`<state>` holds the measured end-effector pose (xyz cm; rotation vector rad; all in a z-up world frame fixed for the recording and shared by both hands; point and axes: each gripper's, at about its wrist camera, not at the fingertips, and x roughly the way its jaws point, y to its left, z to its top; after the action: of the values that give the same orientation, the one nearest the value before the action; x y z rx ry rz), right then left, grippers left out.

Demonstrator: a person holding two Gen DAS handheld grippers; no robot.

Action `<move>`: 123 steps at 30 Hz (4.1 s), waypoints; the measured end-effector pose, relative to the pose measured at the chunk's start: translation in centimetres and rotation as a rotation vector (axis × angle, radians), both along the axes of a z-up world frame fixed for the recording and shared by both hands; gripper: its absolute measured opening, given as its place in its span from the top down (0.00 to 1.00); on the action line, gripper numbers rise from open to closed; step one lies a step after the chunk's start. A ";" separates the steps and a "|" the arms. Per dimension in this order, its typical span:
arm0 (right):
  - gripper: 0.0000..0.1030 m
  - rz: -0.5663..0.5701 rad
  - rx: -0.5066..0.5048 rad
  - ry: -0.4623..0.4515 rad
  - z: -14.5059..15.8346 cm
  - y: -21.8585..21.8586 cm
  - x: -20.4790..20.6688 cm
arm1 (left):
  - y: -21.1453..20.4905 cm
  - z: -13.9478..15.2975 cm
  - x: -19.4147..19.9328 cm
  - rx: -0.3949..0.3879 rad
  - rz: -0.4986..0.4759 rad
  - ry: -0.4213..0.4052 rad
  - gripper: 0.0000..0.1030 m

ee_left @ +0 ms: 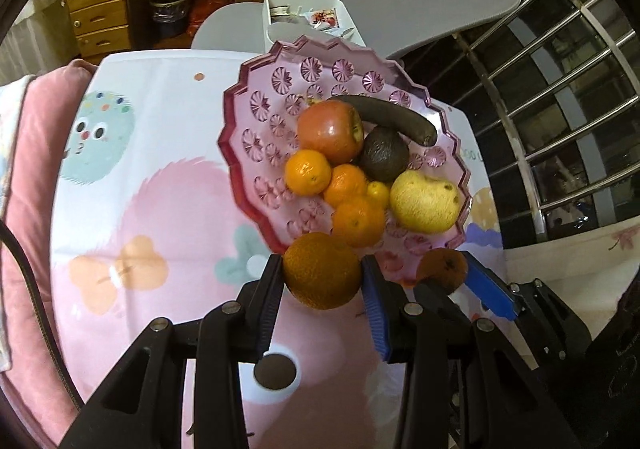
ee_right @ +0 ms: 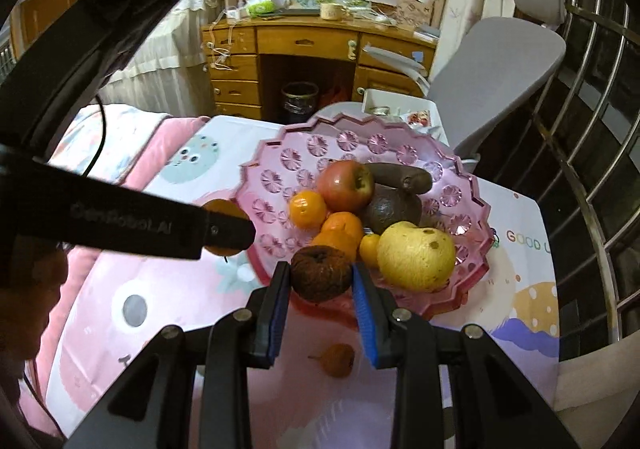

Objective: Organize fruits

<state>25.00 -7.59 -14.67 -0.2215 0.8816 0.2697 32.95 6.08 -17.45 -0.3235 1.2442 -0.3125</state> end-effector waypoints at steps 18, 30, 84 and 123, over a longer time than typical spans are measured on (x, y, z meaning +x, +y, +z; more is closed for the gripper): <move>0.47 -0.086 0.021 0.079 -2.0 -1.9 1.7 | -0.3 -0.3 0.7 0.005 0.007 -0.047 0.36; 0.47 -0.211 0.058 0.164 -3.8 -4.0 -0.3 | 1.2 -0.4 -1.7 0.062 0.042 -0.036 0.20; 0.71 -0.688 0.149 0.455 -7.8 -5.6 -1.1 | 5.9 -6.1 -5.7 0.242 -0.127 0.139 0.18; 0.43 -0.525 0.207 0.217 -3.6 -3.6 -3.9 | 7.3 -6.5 -14.1 0.230 -0.043 0.097 0.18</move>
<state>21.15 -11.18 -18.31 0.2376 1.0848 -0.1085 18.86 13.40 -23.96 -0.1157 1.3689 -0.1896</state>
